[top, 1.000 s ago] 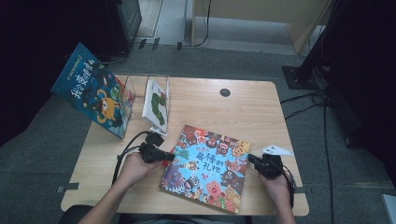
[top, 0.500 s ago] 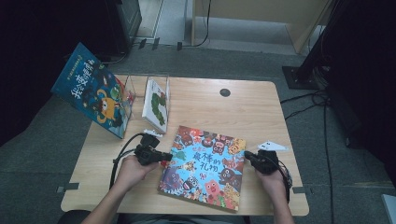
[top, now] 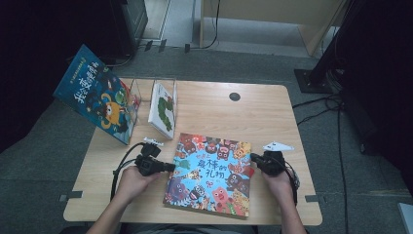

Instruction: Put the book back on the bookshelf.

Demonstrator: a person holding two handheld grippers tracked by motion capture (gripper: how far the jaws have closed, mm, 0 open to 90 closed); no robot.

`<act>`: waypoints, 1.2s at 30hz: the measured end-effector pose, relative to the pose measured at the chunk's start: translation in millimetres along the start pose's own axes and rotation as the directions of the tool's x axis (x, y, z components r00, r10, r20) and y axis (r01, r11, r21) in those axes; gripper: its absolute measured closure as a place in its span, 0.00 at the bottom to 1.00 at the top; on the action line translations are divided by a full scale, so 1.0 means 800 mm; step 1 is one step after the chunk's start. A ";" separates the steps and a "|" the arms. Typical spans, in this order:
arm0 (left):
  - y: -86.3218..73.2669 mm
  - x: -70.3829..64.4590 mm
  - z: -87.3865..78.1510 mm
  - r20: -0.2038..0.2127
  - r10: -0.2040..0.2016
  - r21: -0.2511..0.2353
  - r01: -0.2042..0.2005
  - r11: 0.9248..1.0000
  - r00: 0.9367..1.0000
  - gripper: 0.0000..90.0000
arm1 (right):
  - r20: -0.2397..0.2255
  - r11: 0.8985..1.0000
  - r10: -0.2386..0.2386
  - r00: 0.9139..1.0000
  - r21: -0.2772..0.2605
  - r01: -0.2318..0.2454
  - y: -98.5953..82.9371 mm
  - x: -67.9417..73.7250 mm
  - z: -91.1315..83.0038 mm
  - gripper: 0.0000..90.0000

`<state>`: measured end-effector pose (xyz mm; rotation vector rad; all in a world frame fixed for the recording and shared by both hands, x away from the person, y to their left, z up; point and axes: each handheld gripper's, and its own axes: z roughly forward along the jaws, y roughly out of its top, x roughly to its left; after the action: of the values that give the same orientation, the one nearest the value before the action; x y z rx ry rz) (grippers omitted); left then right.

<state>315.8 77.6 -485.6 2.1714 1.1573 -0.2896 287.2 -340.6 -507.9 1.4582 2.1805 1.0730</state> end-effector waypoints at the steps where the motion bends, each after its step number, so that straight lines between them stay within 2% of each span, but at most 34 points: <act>1: -0.001 -0.003 0.001 -0.013 0.008 -0.006 -0.008 1.000 1.000 1.00 | 0.000 1.000 0.000 1.000 0.000 0.000 0.000 0.000 0.000 1.00; 3: -0.002 -0.008 -0.001 -0.044 0.025 0.003 -0.025 1.000 0.999 1.00 | 0.004 1.000 -0.006 1.000 -0.001 0.006 0.002 0.001 0.003 1.00; 5: -0.004 -0.007 -0.003 -0.054 0.027 0.001 -0.027 1.000 0.998 1.00 | -0.004 1.000 -0.007 1.000 0.003 0.007 0.005 0.000 0.005 1.00; 8: -0.008 -0.003 -0.011 -0.067 0.001 -0.006 -0.002 1.000 0.998 1.00 | -0.004 1.000 -0.018 1.000 0.009 0.018 0.008 0.001 0.008 1.00; 9: -0.011 0.000 -0.012 -0.062 -0.005 0.018 0.007 1.000 0.998 1.00 | -0.002 1.000 -0.023 1.000 0.012 0.023 0.009 0.000 0.009 1.00; 10: -0.013 0.000 -0.012 -0.075 -0.006 0.030 0.008 1.000 0.997 0.99 | -0.001 0.999 -0.028 1.000 0.016 0.028 0.010 0.000 0.010 1.00; 12: -0.017 0.000 -0.012 -0.073 -0.003 0.045 0.006 0.999 0.997 0.99 | 0.001 0.999 -0.024 1.000 0.021 0.024 0.012 -0.001 0.011 1.00; 16: -0.022 -0.004 -0.012 -0.072 0.000 0.045 0.004 0.999 0.997 1.00 | 0.003 1.000 -0.023 1.000 0.019 0.023 0.015 -0.003 0.013 1.00; 18: -0.023 -0.004 -0.012 -0.066 -0.006 0.039 0.009 0.999 0.998 1.00 | 0.000 1.000 -0.019 1.000 0.018 0.019 0.016 -0.003 0.015 1.00; 21: -0.026 -0.006 -0.012 -0.082 0.007 0.037 -0.004 0.999 0.997 1.00 | -0.001 0.999 -0.029 1.000 0.015 0.029 0.017 -0.001 0.017 1.00; 26: -0.029 -0.010 -0.012 -0.088 -0.001 0.027 0.003 1.000 0.996 1.00 | 0.010 0.999 -0.043 0.999 0.021 0.043 0.023 -0.001 0.022 1.00; 32: -0.029 -0.016 -0.009 -0.091 0.003 0.009 -0.002 1.000 0.996 1.00 | 0.027 0.999 -0.038 0.999 0.009 0.037 0.032 -0.003 0.032 1.00; 34: -0.029 -0.018 -0.008 -0.092 0.005 0.007 -0.004 1.000 0.996 1.00 | 0.036 1.000 -0.023 0.999 0.022 0.022 0.038 -0.003 0.036 1.00; 35: -0.030 -0.018 -0.008 -0.092 0.004 0.005 -0.004 1.000 0.996 1.00 | 0.047 0.998 -0.054 0.997 0.024 0.053 0.042 -0.003 0.040 1.00; 36: -0.030 -0.019 -0.007 -0.091 0.002 0.002 -0.002 1.000 0.996 1.00 | 0.047 0.998 -0.055 0.997 0.022 0.054 0.044 -0.004 0.042 1.00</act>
<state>286.7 80.7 -484.8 2.2073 1.2048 -0.1922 332.5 -322.1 -505.6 1.4094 2.1918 0.9908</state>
